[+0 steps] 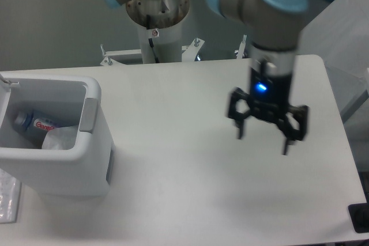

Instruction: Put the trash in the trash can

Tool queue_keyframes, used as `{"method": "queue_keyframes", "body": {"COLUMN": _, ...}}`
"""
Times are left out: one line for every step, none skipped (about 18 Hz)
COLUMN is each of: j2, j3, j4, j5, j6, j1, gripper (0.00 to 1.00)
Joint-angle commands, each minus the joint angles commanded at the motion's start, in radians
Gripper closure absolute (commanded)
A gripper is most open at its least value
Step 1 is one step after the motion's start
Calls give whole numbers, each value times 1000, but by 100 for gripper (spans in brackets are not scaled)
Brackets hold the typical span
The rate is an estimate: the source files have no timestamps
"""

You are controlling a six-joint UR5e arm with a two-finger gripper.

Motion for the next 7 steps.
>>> {"method": "queue_keyframes", "body": {"j2": 1, "j3": 1, "j4": -5, "j5": 28, "j6": 52, "j1": 0, "gripper": 0}}
{"method": "queue_keyframes", "body": {"j2": 3, "j3": 8, "j4": -14, "j5": 37, "j6": 79, "j1": -2, "gripper": 0}}
{"method": "queue_keyframes", "body": {"j2": 3, "j3": 18, "j4": -32, "j5": 36, "j6": 83, "j1": -2, "gripper": 0}}
{"method": "queue_keyframes", "body": {"j2": 0, "j3": 32, "j4": -57, "j5": 37, "j6": 85, "j1": -3, "gripper": 0}}
{"method": "queue_keyframes", "body": {"j2": -3, "j3": 41, "j4": -80, "j5": 39, "j6": 86, "j1": -2, "gripper": 0}}
{"method": "queue_keyframes", "body": {"j2": -5, "j3": 44, "j4": -92, "j5": 39, "j6": 86, "j1": -2, "gripper": 0}}
{"method": "queue_keyframes", "body": {"j2": -5, "j3": 38, "j4": -91, "j5": 39, "j6": 86, "j1": 0, "gripper": 0}}
